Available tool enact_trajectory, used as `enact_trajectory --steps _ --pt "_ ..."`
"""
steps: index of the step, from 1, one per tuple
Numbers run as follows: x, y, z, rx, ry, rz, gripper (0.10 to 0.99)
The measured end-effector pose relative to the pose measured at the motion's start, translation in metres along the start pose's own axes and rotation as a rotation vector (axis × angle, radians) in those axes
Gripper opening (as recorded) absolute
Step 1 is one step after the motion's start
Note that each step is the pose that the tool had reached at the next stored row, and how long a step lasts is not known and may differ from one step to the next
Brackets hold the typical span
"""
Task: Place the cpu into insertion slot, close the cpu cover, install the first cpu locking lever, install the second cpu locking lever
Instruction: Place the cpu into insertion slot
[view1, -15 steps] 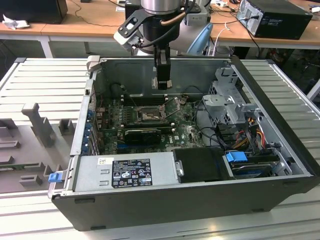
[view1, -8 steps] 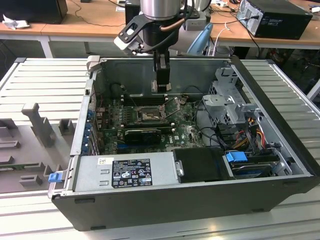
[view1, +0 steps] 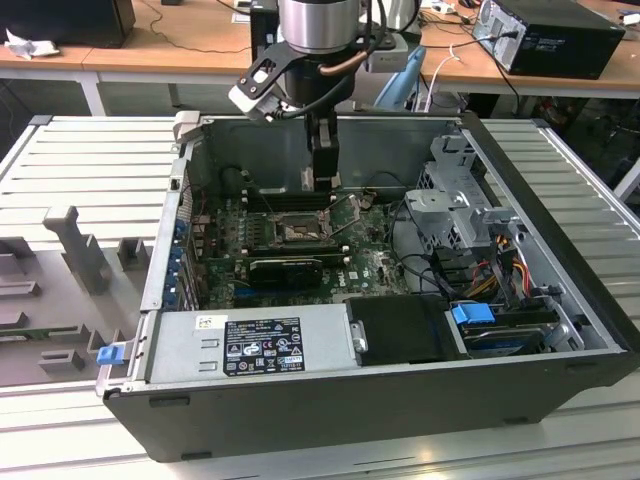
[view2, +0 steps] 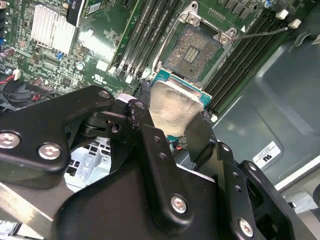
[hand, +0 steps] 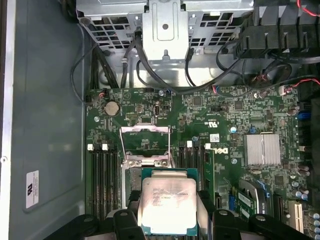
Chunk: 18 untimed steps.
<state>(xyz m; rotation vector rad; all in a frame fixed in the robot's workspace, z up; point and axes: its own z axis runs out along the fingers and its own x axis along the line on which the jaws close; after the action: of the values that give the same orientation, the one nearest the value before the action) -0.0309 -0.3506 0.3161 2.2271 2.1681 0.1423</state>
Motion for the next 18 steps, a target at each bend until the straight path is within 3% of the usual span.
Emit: enact_trajectory --steps 14,18 --pt "-0.001 -0.0046 0.0243 0.001 0.0048 -0.02 0.522" --pt "-0.0011 -0.005 0.0285 -0.007 0.0049 -0.021 0.522"
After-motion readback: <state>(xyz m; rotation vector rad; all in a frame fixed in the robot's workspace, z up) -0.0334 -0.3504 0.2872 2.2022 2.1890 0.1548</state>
